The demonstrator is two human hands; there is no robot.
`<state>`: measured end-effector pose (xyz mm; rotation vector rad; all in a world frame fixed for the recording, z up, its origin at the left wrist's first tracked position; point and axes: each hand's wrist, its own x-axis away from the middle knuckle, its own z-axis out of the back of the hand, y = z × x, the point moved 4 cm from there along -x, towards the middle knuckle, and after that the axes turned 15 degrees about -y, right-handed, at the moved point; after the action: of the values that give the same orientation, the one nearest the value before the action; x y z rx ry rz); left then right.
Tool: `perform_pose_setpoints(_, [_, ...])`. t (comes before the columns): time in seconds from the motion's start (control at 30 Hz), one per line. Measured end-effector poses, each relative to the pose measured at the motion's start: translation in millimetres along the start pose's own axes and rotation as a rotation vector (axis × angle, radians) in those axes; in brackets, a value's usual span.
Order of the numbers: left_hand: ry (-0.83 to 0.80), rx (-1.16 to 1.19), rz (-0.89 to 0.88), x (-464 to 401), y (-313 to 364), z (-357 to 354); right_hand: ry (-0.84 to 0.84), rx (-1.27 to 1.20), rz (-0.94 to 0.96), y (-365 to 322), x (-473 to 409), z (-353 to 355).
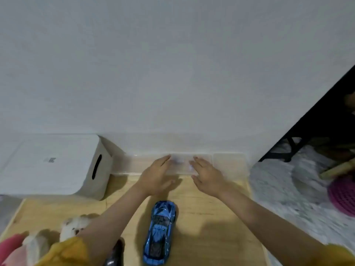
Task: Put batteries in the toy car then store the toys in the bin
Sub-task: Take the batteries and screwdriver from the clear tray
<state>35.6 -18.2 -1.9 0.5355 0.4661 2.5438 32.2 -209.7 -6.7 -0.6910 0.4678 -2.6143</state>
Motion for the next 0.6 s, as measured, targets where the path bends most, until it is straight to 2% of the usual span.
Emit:
perform_pose_setpoints(0.3, [0.106, 0.026, -0.025, -31.2, -14.1, -16.7, -0.035, 0.316, -0.034, 11.8, -23.1, -14.9])
perform_pose_setpoints(0.4, [0.117, -0.003, -0.032, -31.7, -14.8, -16.8, 0.007, 0.432, -0.039, 11.0, -24.9, -14.4])
perform_pose_setpoints(0.5, [0.095, -0.043, -0.023, -33.1, -15.2, -15.3, 0.017, 0.457, -0.012, 8.0, -25.1, -10.4])
perform_pose_setpoints(0.6, [0.088, -0.099, -0.044, -33.3, -14.2, -14.8, -0.028, 0.371, 0.012, 5.5, -25.2, -9.1])
